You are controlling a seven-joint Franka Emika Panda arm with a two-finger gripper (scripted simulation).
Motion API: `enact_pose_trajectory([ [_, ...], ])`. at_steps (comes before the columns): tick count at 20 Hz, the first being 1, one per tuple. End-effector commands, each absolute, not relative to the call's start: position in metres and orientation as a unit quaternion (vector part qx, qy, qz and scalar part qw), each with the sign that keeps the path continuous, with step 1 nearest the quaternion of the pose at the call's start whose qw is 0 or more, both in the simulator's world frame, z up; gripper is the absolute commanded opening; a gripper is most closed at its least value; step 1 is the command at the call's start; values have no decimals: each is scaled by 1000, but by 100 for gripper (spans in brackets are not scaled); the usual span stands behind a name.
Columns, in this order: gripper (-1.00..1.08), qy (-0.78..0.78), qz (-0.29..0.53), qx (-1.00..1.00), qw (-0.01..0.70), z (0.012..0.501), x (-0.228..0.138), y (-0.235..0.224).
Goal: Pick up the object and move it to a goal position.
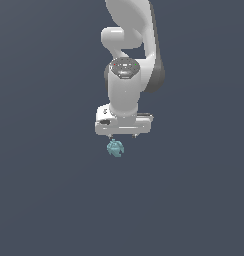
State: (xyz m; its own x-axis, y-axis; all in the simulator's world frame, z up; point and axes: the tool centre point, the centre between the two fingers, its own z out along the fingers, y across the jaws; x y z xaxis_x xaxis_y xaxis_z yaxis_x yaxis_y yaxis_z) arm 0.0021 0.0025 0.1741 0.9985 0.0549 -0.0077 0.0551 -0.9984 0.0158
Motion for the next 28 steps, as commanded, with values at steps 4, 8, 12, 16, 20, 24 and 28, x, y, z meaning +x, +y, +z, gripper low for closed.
enact_pose_trajectory([
  [4, 100, 20, -2, 1000, 7, 175, 2, -1],
  [8, 100, -6, 4, 1000, 2, 180, 3, -12],
  [12, 100, -11, 6, 1000, 1, 181, 3, -14],
  [16, 100, -6, 5, 1000, 1, 180, 2, -14],
  [20, 100, 8, 5, 1000, 1, 178, 2, -15],
  [24, 100, 32, 4, 999, 2, 174, 1, -16],
  [28, 100, 66, 4, 998, 3, 168, 0, -18],
])
